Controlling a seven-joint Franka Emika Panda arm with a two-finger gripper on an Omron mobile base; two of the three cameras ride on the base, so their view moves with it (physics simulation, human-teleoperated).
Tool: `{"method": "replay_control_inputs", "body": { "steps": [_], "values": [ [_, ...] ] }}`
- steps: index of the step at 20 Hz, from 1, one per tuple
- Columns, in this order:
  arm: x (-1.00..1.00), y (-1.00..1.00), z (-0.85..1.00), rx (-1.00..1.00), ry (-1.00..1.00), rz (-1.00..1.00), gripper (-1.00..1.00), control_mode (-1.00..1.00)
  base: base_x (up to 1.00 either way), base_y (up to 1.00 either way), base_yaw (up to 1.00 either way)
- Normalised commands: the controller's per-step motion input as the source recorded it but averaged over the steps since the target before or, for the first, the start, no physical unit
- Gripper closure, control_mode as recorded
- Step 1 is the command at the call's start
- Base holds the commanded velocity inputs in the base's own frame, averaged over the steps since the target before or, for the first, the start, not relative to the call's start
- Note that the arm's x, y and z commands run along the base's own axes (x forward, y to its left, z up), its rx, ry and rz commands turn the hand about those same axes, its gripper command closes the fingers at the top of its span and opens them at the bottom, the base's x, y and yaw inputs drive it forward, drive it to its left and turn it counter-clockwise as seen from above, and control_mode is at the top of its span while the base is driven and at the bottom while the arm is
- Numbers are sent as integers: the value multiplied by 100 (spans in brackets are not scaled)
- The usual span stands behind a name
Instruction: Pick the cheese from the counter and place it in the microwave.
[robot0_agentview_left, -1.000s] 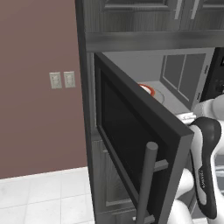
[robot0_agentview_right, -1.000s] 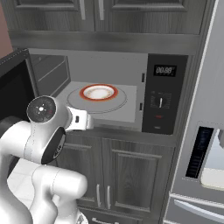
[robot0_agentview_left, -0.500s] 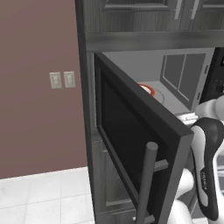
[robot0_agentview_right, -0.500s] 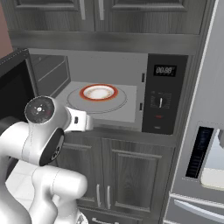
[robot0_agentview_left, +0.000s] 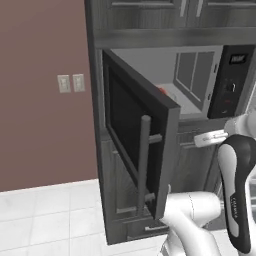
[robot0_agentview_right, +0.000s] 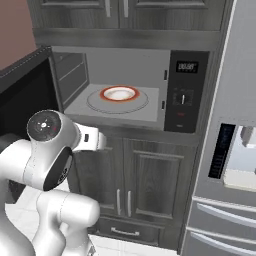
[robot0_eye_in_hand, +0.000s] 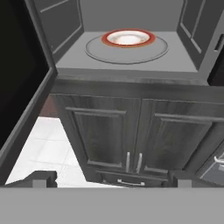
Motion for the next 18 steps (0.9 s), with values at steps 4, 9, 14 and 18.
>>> {"method": "replay_control_inputs", "body": {
  "steps": [4, 9, 14, 18],
  "values": [
    [0, 0, 0, 0, 0, 0, -100, 100, -51, -14, -10],
    [0, 0, 0, 0, 0, 0, -100, 100, -24, -2, -30],
    [0, 0, 0, 0, 0, 0, -100, 100, -17, -3, -48],
    [0, 0, 0, 0, 0, 0, -100, 100, -14, -9, -63]
  ]
}}
